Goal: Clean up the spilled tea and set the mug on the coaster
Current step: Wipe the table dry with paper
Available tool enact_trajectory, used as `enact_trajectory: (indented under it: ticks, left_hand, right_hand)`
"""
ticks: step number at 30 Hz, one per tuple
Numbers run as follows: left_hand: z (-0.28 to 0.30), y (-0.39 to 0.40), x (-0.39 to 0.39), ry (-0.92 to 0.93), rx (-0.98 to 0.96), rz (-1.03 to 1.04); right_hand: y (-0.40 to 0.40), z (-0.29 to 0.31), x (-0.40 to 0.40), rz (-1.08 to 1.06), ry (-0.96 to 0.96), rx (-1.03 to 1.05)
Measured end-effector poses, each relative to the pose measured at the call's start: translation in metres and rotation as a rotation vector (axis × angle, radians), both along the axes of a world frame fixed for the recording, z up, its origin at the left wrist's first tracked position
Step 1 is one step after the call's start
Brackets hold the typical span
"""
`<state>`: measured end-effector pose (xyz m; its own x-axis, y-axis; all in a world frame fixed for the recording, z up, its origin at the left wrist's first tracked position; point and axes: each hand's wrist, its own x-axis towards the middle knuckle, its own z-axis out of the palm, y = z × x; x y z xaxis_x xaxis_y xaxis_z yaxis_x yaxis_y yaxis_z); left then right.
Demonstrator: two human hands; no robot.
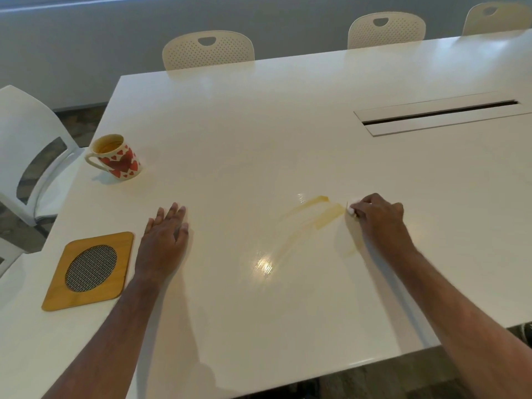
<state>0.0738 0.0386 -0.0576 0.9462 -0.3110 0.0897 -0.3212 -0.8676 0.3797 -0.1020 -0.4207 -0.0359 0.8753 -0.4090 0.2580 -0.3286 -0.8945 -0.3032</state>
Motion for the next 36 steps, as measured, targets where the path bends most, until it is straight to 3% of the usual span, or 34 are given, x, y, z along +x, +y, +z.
enact_trajectory:
  ticks: [5, 12, 16, 19, 28, 31, 36]
  left_hand:
    - [-0.001, 0.001, 0.000, 0.001, -0.002, 0.004]
    - [-0.002, 0.001, 0.000, -0.007, -0.016, 0.001]
    - [-0.002, 0.001, 0.001, -0.008, -0.019, 0.000]
    - [-0.004, 0.002, 0.002, -0.014, -0.019, 0.004]
    - [-0.003, 0.001, 0.001, -0.023, -0.021, -0.002]
    - [-0.002, 0.001, 0.001, -0.023, -0.018, 0.004]
    - [-0.001, -0.001, -0.001, -0.031, -0.023, 0.009]
  right_hand:
    - [0.051, 0.002, 0.031, 0.148, 0.015, 0.036]
    - [0.195, 0.004, 0.012, 0.689, 0.052, 0.036]
    - [0.208, -0.007, -0.002, 0.848, 0.098, 0.023]
    - [0.182, -0.007, 0.017, 0.768, 0.022, 0.087]
    - [0.002, -0.019, 0.064, 0.063, -0.140, 0.194]
    - [0.001, -0.022, 0.070, 0.033, -0.122, 0.184]
    - [0.066, -0.013, 0.089, 0.195, -0.056, 0.145]
